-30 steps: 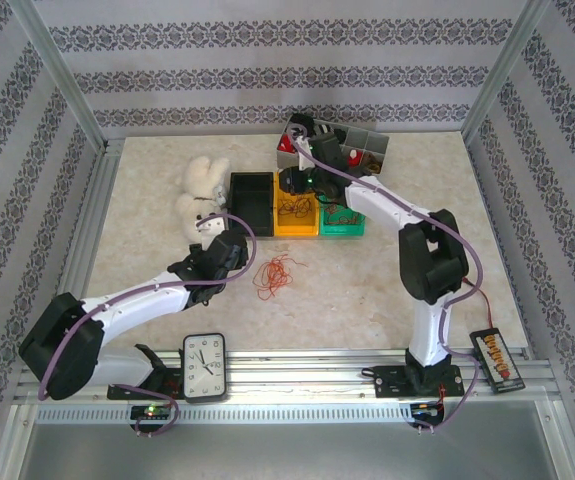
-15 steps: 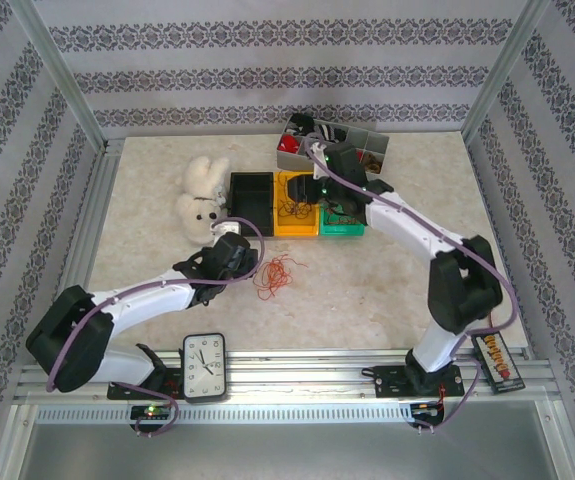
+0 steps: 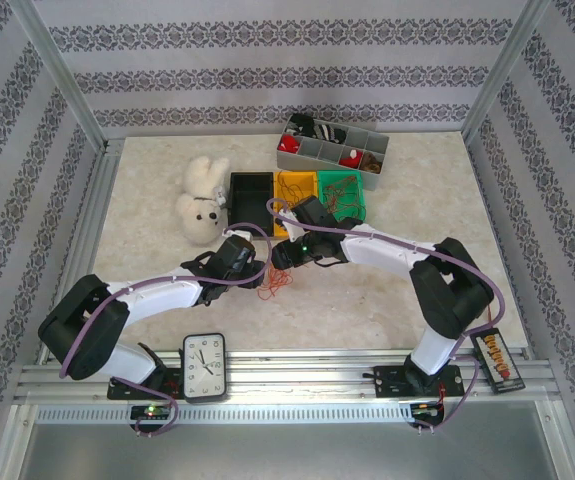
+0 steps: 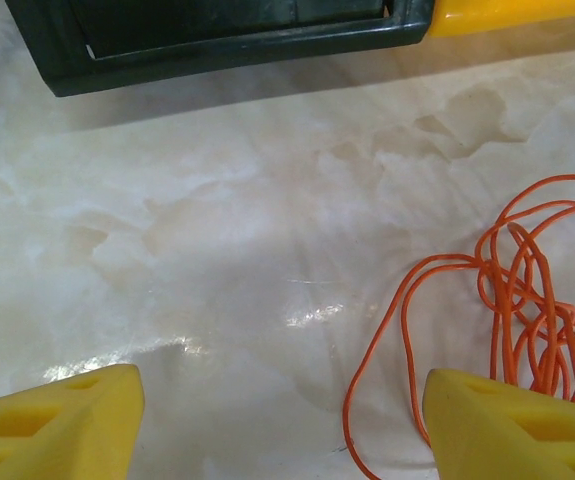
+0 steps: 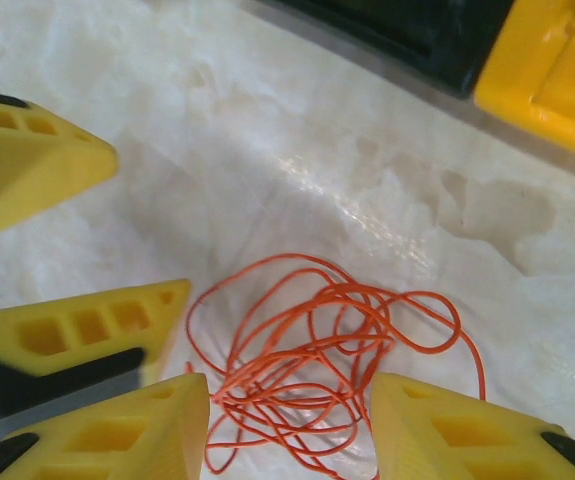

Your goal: Untangle the cables

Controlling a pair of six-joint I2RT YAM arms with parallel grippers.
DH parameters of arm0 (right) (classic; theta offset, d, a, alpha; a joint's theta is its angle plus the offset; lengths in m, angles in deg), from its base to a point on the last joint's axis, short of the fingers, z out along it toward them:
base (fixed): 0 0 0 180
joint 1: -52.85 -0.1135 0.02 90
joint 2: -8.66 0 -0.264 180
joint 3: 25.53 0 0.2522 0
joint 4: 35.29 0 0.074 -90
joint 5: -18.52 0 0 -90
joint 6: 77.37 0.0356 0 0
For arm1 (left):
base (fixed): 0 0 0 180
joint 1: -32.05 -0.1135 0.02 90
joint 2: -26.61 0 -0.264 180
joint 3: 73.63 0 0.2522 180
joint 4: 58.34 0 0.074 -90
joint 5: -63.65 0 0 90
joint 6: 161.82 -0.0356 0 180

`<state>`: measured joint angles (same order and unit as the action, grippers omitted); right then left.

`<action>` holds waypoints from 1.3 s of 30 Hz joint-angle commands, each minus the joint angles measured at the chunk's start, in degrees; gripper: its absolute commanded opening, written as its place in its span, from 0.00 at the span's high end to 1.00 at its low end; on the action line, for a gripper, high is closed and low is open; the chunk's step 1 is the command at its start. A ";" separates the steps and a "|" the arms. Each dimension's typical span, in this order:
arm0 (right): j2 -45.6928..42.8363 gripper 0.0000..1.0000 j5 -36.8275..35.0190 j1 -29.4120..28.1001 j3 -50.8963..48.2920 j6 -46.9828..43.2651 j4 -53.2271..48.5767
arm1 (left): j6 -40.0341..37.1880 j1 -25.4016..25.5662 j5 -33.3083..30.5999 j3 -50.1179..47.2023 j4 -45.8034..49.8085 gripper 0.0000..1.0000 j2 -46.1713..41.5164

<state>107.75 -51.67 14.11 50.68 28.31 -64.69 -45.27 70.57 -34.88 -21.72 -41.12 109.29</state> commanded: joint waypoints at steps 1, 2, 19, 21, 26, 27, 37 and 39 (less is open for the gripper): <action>1.81 0.52 -2.12 0.48 1.62 -1.81 -1.29 | -2.68 -0.38 1.69 0.70 0.62 0.26 0.07; 2.26 0.52 -2.31 0.51 2.00 -1.90 -1.47 | -3.00 -0.38 2.14 0.70 0.83 0.26 0.03; 9.50 0.51 -4.96 0.95 6.71 0.23 -0.13 | -6.26 -0.29 14.12 -0.66 -1.35 0.28 2.20; 10.49 0.51 -4.81 0.99 7.64 0.41 -0.10 | -6.02 -0.20 14.97 -0.89 -2.08 0.29 2.87; 11.70 0.80 -2.72 1.12 7.75 1.39 0.61 | -5.72 -0.11 16.18 -0.02 -2.86 0.31 5.04; 11.50 0.87 -2.83 1.07 7.33 1.67 0.96 | -5.79 -0.11 16.10 0.21 -3.00 0.32 5.35; 1.99 1.00 -8.49 4.29 1.44 5.22 3.73 | -6.65 -0.03 15.70 3.31 -3.33 0.72 9.73; -0.54 1.00 -9.64 5.86 -0.40 7.30 4.85 | -6.25 -0.03 14.61 3.46 -3.35 0.81 10.09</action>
<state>111.77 -58.31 18.11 52.06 32.36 -62.31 -51.41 69.87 -23.19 -19.82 -41.93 117.11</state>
